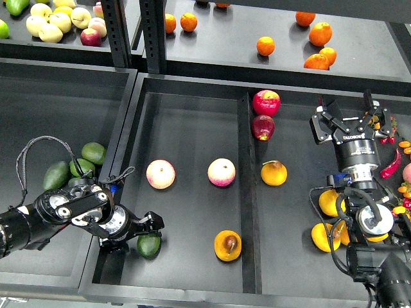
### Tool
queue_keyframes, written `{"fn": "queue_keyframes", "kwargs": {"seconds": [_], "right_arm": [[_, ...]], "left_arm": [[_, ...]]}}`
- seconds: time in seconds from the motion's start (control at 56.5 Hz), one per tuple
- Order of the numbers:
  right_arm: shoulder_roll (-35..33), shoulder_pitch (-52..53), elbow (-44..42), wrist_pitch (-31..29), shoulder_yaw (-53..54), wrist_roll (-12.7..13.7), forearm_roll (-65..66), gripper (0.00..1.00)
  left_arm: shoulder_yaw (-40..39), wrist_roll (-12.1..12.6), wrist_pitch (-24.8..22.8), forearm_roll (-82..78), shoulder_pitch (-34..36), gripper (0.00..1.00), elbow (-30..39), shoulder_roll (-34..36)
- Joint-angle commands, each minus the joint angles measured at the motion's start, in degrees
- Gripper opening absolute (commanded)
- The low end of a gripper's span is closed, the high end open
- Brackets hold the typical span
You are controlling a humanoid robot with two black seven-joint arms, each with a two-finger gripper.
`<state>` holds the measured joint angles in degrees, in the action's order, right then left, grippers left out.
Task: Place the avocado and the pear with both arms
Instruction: 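Lower the left gripper over the avocado and close on it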
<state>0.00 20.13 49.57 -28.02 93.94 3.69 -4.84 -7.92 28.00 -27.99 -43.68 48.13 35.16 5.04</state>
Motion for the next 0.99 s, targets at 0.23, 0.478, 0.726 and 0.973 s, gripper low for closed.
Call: {"fn": "queue_keyframes", "kwargs": {"seconds": [0.23, 0.478, 0.726, 0.973], "right_arm": [[0.0, 0.0, 0.0, 0.0, 0.0, 0.0, 0.0, 0.99], [0.0, 0.0, -0.1, 0.0, 0.6, 0.0, 0.0, 0.99], [0.0, -0.1, 0.0, 0.0, 0.8, 0.0, 0.0, 0.99], [0.0, -0.2, -0.1, 0.0, 0.8, 0.0, 0.0, 0.99]], "left_arm": [[-1.2, 0.0, 0.0, 0.0, 0.1, 0.78, 0.2, -2.0], [-3.4, 0.0, 0.0, 0.6, 0.0, 0.55, -0.7, -2.9], [-4.6, 0.0, 0.0, 0.6, 0.0, 0.38, -0.8, -3.4], [-5.9, 0.0, 0.0, 0.7, 2.6, 0.34, -0.9, -2.6]]}}
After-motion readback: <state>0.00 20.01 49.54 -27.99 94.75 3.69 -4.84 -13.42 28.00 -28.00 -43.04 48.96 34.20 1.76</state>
